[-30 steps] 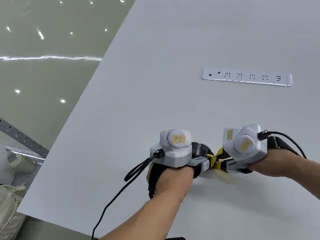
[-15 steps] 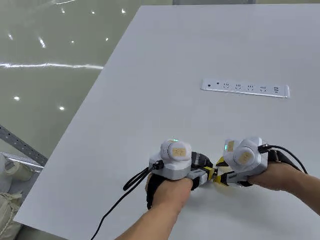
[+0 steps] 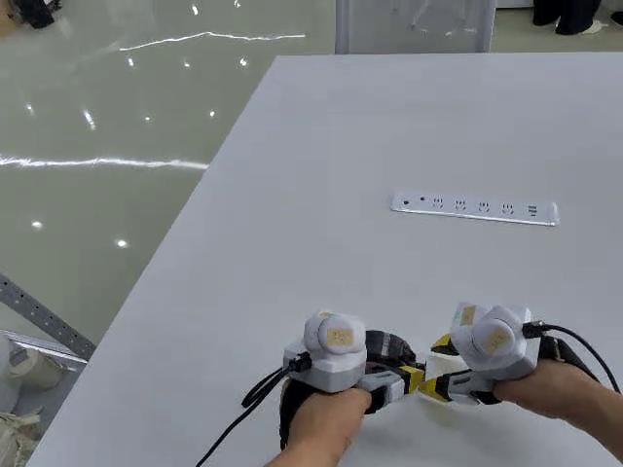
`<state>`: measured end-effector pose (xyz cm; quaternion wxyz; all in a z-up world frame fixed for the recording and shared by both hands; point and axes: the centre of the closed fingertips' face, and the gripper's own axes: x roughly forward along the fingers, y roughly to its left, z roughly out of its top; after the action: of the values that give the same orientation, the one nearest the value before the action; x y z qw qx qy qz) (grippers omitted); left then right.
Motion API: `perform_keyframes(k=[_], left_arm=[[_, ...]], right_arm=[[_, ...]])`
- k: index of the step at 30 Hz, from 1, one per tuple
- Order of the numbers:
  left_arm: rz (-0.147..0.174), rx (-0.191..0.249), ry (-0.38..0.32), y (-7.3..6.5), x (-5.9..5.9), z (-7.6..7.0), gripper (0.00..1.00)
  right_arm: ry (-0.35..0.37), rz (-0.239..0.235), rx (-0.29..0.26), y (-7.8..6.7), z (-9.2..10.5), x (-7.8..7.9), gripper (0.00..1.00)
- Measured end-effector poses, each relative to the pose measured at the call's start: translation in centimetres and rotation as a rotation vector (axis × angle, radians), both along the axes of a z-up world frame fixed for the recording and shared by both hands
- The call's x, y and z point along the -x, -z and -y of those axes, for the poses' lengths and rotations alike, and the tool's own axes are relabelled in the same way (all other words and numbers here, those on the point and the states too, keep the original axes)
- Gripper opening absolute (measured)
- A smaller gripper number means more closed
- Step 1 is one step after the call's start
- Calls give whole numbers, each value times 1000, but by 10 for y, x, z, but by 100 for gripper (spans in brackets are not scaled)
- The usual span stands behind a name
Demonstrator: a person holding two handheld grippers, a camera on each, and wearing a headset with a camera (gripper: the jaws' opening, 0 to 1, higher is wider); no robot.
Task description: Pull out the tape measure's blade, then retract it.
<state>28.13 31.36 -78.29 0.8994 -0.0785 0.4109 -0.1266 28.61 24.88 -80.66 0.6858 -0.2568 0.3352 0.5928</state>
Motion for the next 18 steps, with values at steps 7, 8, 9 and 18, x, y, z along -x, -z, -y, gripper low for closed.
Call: perform_keyframes(k=[7,8,9,18], left_arm=[[1,-11,12,-6,8,-9,79],[2,-13,16,-7,9,-9,79],[4,-22,30,-8,12,-10,80],[3,-32,64,-12,25,-14,88]], right_arm=[[69,-15,-17,-10,11,7,45],[78,-16,-19,-12,12,7,46],[92,-20,-24,-15,14,9,47],[162,-28,-54,-34,24,16,54]])
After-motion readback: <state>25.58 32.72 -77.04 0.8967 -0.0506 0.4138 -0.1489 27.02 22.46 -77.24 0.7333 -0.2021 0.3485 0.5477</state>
